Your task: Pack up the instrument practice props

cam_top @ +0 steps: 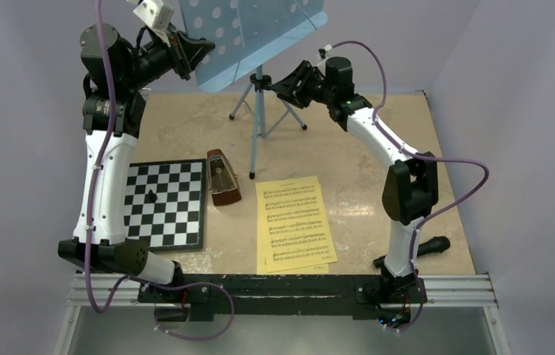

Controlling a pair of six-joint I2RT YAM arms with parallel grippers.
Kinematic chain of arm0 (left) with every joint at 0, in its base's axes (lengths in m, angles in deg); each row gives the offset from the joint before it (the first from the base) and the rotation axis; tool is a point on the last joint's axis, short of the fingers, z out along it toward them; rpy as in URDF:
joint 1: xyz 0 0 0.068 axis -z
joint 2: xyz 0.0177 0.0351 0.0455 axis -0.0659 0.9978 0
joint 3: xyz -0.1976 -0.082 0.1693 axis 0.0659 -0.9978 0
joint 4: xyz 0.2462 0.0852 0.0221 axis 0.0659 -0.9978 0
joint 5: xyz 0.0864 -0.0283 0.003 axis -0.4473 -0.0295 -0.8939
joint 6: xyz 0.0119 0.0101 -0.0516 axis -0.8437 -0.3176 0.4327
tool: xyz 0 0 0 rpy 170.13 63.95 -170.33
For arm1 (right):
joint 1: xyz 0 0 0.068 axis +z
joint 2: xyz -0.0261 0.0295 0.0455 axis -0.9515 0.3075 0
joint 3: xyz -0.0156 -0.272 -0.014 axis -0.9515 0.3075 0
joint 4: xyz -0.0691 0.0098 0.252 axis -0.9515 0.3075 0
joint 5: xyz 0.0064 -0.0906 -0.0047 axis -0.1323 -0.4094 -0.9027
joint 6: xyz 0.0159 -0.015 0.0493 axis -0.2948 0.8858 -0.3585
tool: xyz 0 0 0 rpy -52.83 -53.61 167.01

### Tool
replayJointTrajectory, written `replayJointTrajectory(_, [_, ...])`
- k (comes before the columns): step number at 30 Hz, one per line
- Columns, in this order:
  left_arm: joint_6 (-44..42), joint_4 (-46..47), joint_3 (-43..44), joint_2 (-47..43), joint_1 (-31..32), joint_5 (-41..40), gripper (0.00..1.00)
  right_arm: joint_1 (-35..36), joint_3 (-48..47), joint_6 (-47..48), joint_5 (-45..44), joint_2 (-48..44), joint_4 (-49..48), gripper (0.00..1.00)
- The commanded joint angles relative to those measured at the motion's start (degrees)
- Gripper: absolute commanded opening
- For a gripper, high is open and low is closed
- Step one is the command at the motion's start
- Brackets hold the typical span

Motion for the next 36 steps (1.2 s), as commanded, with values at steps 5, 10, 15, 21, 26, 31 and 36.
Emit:
replayJointTrajectory(5, [-4.94,-1.64,2.5,0.16,1.73,-3.06,0.0,1.15,-5.53,-4.47,0.59,3.57,-2.53,0.45])
replayJointTrajectory(10, [-7.73,-3.07,3.59,0.67,2.83,-3.6,0.0,1.1,-7.51,-5.98,1.45,4.31,-3.43,0.43])
replayJointTrajectory(15, [-8.39,-3.44,4.44,1.32,3.3,-3.88,0.0,0.34,-4.6,-7.61,4.0,1.6,-4.56,0.43])
replayJointTrajectory(21, [-9.19,-4.08,6.05,2.16,3.48,-3.79,0.0,-0.92,-2.67,-10.98,4.48,-1.01,-3.37,0.46])
replayJointTrajectory(26, [-9.19,-4.15,6.41,2.76,3.69,-3.47,0.0,-0.24,-5.08,-11.57,2.98,0.42,-1.91,0.46])
replayJointTrajectory(31, [-9.83,-4.74,7.77,3.64,4.39,-3.29,0.0,0.02,-7.83,-11.73,1.21,3.22,1.65,0.46])
replayJointTrajectory(36, [-10.5,-5.78,8.92,4.32,4.54,-3.58,0.0,0.07,-9.8,-11.44,0.46,5.12,2.43,0.45])
